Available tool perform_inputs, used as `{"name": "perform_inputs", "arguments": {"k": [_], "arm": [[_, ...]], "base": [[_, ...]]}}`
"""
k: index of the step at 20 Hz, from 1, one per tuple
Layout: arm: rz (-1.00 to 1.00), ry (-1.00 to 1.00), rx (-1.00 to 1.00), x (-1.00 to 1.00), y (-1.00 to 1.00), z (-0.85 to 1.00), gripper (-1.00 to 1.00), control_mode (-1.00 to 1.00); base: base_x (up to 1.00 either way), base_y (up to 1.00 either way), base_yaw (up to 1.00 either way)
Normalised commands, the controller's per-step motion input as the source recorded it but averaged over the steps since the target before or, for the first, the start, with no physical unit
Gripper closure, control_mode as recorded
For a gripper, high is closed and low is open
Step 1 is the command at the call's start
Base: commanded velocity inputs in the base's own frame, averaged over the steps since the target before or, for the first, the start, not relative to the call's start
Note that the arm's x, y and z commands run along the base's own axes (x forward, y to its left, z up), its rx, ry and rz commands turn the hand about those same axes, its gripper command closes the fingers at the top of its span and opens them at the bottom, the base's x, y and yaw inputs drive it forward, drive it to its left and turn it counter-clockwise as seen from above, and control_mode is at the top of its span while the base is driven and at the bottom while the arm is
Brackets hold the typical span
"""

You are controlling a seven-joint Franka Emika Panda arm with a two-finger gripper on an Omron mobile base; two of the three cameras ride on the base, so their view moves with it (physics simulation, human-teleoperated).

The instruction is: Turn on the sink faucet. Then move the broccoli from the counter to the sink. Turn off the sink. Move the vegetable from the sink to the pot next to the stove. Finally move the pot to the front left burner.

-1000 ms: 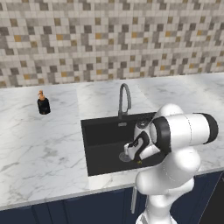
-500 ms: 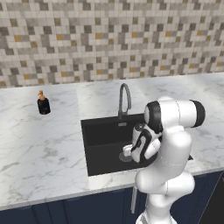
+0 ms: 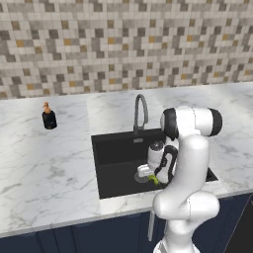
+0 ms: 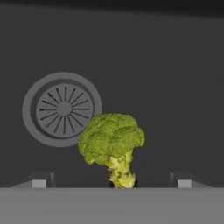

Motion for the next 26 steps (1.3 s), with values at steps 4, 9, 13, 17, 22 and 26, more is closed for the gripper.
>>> {"name": "perform_inputs", "arguments": {"k": [4, 9, 13, 17, 22, 26], "arm": [[-0.02, -0.02, 0.0, 0.16, 0.0, -0.35, -1.0, -1.0], [-0.02, -0.03, 0.0, 0.1, 0.0, -0.34, -1.0, -1.0], [-0.02, -0.03, 0.0, 0.07, 0.0, -0.32, -1.0, -1.0], [-0.01, -0.03, 0.0, 0.0, 0.0, -0.29, -1.0, -1.0], [-0.01, -0.03, 0.0, 0.0, 0.0, -0.3, -1.0, -1.0], [-0.03, -0.04, 0.0, -0.02, 0.0, -0.24, 1.0, -1.0]], "base": [[0.0, 0.0, 0.0], [0.0, 0.0, 0.0], [0.0, 0.0, 0.0], [0.0, 0.0, 0.0], [0.0, 0.0, 0.0], [0.0, 0.0, 0.0]]}}
